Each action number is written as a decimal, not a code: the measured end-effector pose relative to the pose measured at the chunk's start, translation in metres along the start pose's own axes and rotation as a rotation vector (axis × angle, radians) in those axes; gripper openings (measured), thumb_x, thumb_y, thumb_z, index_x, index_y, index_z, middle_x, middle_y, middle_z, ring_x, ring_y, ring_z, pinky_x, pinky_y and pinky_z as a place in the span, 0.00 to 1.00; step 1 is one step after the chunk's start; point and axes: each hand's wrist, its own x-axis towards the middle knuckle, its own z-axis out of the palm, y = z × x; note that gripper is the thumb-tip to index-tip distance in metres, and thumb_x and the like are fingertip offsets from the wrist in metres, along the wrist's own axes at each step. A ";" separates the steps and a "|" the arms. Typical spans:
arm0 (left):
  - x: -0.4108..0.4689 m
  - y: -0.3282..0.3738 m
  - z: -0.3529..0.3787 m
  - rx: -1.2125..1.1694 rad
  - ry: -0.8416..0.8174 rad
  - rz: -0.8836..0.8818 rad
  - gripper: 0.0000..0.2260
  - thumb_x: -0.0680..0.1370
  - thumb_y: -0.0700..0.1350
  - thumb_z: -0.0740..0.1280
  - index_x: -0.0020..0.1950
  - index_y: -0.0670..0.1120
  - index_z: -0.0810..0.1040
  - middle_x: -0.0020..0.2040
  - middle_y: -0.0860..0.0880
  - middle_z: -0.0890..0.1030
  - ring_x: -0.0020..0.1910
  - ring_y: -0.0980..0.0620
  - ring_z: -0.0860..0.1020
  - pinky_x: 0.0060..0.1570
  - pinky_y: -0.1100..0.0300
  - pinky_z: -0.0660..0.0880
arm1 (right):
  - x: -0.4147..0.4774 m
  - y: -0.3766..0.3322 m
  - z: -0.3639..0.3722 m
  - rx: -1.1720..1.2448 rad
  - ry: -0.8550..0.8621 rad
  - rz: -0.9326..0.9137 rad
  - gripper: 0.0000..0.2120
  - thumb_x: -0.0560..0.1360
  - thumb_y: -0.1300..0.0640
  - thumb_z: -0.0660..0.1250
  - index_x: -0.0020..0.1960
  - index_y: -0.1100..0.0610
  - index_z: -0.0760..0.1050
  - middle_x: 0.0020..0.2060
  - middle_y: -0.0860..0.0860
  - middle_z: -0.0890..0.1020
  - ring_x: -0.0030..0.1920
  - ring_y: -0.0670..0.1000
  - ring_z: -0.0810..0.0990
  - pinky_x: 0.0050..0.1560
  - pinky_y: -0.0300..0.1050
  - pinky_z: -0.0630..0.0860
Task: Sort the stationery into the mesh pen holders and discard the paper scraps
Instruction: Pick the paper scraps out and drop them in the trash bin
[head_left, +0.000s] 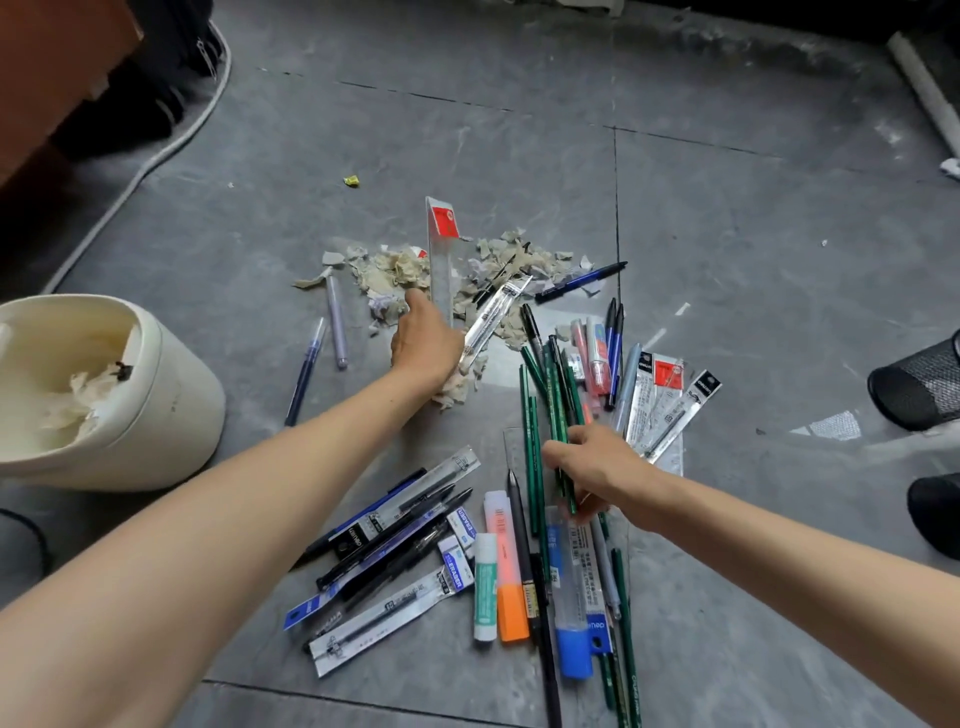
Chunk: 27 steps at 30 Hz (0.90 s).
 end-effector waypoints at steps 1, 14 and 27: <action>-0.002 -0.001 -0.001 -0.042 -0.043 0.011 0.14 0.75 0.35 0.62 0.55 0.44 0.60 0.46 0.44 0.73 0.41 0.38 0.80 0.40 0.43 0.80 | 0.000 0.000 -0.001 0.022 0.002 -0.004 0.05 0.78 0.61 0.59 0.49 0.63 0.69 0.31 0.57 0.77 0.23 0.52 0.77 0.24 0.40 0.74; 0.012 0.009 0.023 0.351 0.050 0.104 0.08 0.75 0.46 0.66 0.50 0.44 0.72 0.44 0.45 0.79 0.41 0.44 0.77 0.40 0.54 0.74 | -0.005 0.028 -0.023 0.189 0.049 -0.033 0.07 0.77 0.67 0.50 0.45 0.60 0.65 0.27 0.59 0.77 0.22 0.54 0.74 0.24 0.40 0.70; 0.018 0.016 0.020 0.116 -0.004 -0.063 0.04 0.67 0.40 0.68 0.37 0.42 0.75 0.32 0.46 0.78 0.34 0.44 0.78 0.33 0.61 0.74 | -0.008 0.032 -0.027 0.232 0.061 -0.031 0.09 0.76 0.69 0.51 0.42 0.60 0.67 0.29 0.59 0.77 0.25 0.54 0.74 0.26 0.42 0.70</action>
